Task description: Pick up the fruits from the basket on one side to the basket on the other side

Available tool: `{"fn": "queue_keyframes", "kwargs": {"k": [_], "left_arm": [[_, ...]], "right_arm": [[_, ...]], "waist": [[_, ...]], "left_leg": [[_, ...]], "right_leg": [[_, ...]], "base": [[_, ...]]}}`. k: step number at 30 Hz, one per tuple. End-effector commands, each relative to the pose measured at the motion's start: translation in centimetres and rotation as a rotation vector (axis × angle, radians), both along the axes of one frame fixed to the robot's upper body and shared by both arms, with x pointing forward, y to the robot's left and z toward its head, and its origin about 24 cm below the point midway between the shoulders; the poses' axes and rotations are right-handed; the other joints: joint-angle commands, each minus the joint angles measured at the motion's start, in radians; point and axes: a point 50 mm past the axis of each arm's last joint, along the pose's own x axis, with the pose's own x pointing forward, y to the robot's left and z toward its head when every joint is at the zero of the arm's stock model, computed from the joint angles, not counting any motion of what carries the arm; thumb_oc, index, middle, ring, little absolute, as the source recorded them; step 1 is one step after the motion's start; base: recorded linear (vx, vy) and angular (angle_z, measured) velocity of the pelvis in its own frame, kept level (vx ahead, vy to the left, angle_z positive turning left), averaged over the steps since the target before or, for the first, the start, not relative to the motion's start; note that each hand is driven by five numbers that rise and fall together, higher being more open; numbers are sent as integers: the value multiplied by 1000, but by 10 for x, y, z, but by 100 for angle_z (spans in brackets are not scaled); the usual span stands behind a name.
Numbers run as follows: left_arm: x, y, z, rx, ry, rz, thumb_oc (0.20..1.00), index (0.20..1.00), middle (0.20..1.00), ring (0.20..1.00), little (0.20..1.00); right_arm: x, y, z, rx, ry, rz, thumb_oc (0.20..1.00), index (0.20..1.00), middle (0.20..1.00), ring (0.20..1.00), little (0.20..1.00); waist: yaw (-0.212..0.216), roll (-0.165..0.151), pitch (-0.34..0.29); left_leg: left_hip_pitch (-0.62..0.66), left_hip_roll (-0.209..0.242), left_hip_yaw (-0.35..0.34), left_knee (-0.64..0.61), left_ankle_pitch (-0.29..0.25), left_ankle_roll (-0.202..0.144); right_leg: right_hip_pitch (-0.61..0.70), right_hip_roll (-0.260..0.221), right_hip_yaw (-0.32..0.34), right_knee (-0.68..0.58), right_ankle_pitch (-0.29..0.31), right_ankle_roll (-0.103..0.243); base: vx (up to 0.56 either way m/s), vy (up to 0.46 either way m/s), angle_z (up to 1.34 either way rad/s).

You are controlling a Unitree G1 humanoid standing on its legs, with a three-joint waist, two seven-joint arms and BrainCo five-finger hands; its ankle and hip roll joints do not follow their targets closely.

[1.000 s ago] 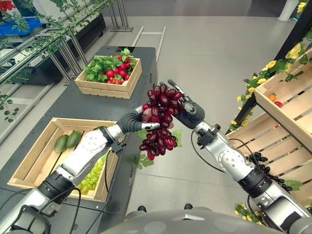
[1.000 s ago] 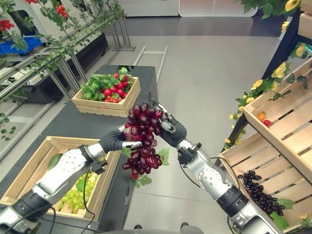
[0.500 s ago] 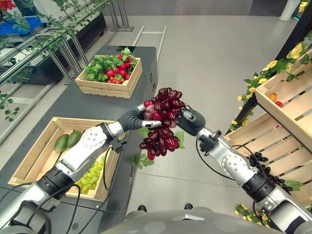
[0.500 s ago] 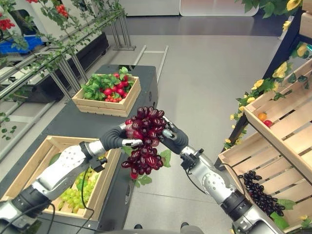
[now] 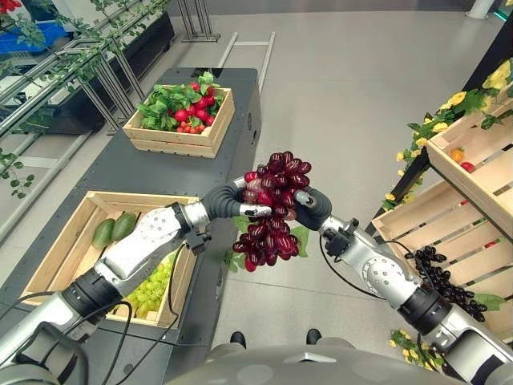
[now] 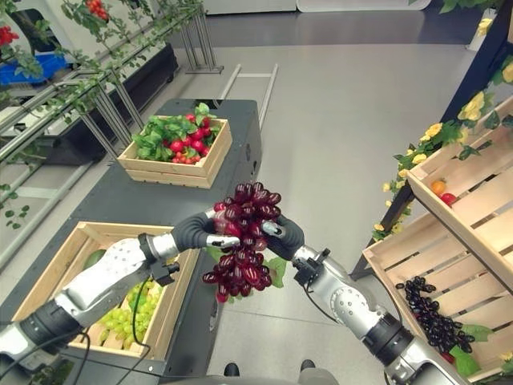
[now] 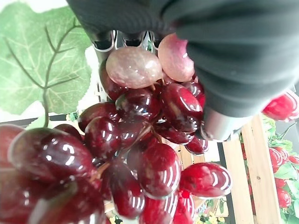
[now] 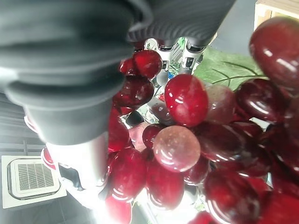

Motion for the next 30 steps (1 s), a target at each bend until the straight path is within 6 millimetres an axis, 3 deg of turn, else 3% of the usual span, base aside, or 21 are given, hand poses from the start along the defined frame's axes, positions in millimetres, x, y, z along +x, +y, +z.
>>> {"fn": "queue_keyframes", "kwargs": {"k": [1, 2, 4, 5, 6, 30], "left_arm": [[6, -15, 34, -68, -115, -82, 200, 200, 200, 200, 200], [6, -15, 34, -67, -115, -79, 200, 200, 200, 200, 200], [6, -14, 32, -61, -111, -72, 200, 200, 200, 200, 200], [6, -14, 32, -61, -111, -72, 200, 200, 200, 200, 200], [6, -13, 32, -61, -114, -67, 200, 200, 200, 200, 200], [6, -5, 27, -94, -122, 9, 200, 200, 200, 200, 200]], "right_arm": [[2, 32, 42, 128, -152, 118, 1000, 1000, 1000, 1000, 1000], [2, 32, 43, 136, -153, 117, 1000, 1000, 1000, 1000, 1000], [3, 32, 43, 142, -152, 108, 520, 520, 520, 520, 520], [3, 32, 43, 142, -152, 108, 470, 470, 470, 470, 470], [3, 32, 43, 148, -153, 103, 200, 200, 200, 200, 200], [3, 27, 43, 165, -150, 70, 200, 200, 200, 200, 200]], "waist": [[-8, -61, 0], [-9, -60, 0], [-9, -60, 0], [-10, -60, 0], [-9, -60, 1], [-6, -66, -2]], "left_leg": [[19, -63, -32, 33, -61, 38], [20, -63, -32, 33, -61, 38], [20, -63, -32, 32, -61, 38], [20, -63, -32, 32, -61, 38], [20, -63, -32, 32, -62, 38], [28, -62, -26, 36, -69, 41]], "right_leg": [[11, -51, -24, 1, 43, 88], [12, -51, -23, 1, 43, 88], [12, -52, -22, 1, 42, 87], [12, -52, -22, 1, 42, 87], [12, -52, -22, 1, 42, 87], [13, -50, -18, 4, 40, 84]], "base": [[0, 0, 0], [0, 0, 0], [0, 0, 0], [0, 0, 0], [0, 0, 0], [0, 0, -1]]}}
